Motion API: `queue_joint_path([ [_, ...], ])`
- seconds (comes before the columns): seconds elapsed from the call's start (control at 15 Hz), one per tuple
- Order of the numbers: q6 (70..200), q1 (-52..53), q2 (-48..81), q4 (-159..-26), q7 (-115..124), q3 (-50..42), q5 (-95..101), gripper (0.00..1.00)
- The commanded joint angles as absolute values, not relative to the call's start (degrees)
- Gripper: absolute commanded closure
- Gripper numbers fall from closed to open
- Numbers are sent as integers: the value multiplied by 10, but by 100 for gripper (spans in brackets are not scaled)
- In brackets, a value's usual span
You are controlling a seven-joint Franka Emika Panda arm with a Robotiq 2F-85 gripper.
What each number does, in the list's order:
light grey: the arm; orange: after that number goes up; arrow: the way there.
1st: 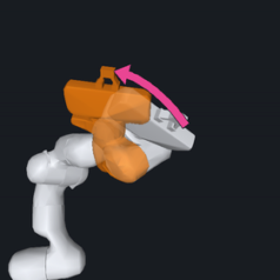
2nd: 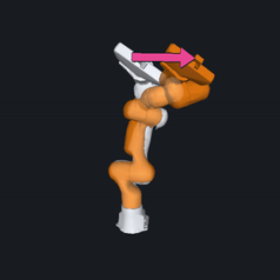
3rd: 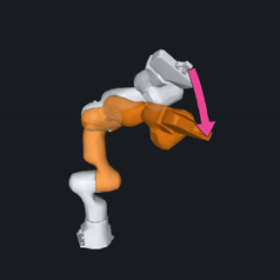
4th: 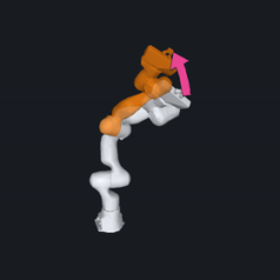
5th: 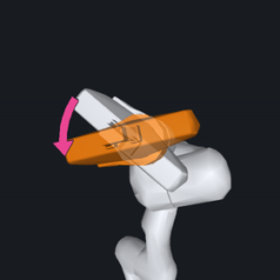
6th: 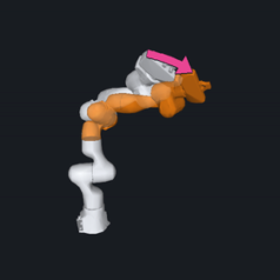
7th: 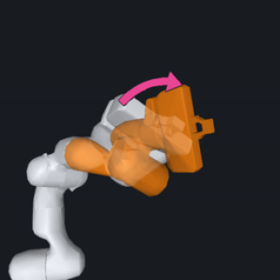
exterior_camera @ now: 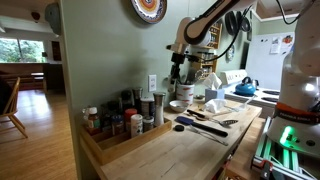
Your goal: Move the spice bottle on the table to the right side of the wooden tray on the table
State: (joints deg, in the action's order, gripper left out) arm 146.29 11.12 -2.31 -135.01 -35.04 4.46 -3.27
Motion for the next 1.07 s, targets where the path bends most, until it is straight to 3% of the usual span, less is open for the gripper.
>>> queue_joint_path([
  [0.0, 1474, 103, 18, -1328, -400, 54, -71, 72],
  [1.0, 1524, 41, 180, -1233, -437, 109, -86, 72],
])
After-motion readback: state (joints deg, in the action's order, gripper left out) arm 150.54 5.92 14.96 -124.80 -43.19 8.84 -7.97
